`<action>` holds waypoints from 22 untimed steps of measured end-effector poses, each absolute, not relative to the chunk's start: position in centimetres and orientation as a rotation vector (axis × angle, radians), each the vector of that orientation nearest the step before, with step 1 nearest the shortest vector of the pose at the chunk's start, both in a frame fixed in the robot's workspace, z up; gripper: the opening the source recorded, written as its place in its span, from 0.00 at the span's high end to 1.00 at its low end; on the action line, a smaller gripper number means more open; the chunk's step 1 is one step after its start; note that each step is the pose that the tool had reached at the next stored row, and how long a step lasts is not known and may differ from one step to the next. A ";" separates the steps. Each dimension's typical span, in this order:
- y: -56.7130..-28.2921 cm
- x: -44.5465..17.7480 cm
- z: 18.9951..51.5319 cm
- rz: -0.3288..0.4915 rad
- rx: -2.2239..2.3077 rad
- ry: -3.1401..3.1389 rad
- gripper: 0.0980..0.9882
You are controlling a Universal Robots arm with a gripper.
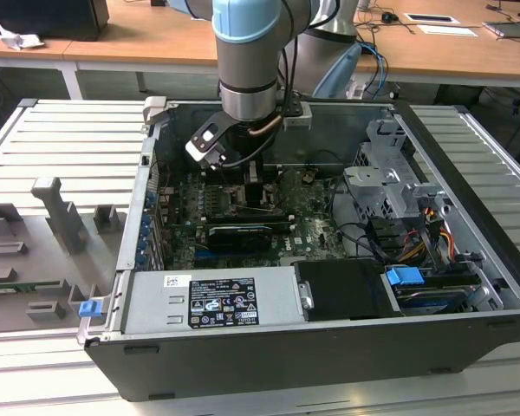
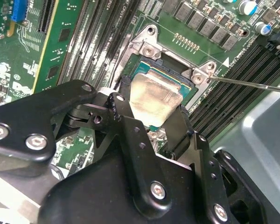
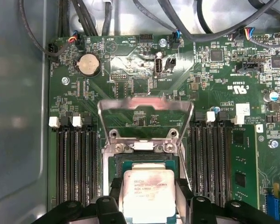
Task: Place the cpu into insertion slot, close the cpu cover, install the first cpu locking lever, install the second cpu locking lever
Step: 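Place the cpu into insertion slot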
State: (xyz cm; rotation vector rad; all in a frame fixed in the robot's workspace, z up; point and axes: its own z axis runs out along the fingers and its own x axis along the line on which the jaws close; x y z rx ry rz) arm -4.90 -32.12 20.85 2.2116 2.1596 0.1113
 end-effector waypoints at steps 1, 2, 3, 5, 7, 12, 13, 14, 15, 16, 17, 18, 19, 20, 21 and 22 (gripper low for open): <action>-32.0 -4.9 20.8 0.111 2.212 2.160 0.51; -32.0 -4.9 20.7 0.111 2.214 2.157 0.51; -32.0 -4.9 20.6 0.111 2.220 2.151 0.51; -32.0 -4.8 20.5 0.111 2.229 2.141 0.51; -32.0 -4.7 20.4 0.111 2.229 2.141 0.51; -32.0 -4.7 20.1 0.110 2.219 2.151 0.51; -32.0 -4.7 20.1 0.110 2.219 2.151 0.51; -32.0 -4.7 20.1 0.111 2.219 2.151 0.51; -32.0 -4.7 20.1 0.111 2.219 2.151 0.51; -32.0 -4.7 20.1 0.111 2.219 2.151 0.50; -32.0 -4.7 20.1 0.111 2.219 2.151 0.50; -32.0 -4.7 20.1 0.111 2.219 2.151 0.42; -32.0 -4.7 20.1 0.111 2.219 2.151 0.42; -32.0 -4.7 20.1 0.111 2.219 2.151 0.42; -32.0 -4.7 20.1 0.110 2.219 2.151 0.42; -32.0 -4.7 20.2 0.110 2.219 2.151 0.42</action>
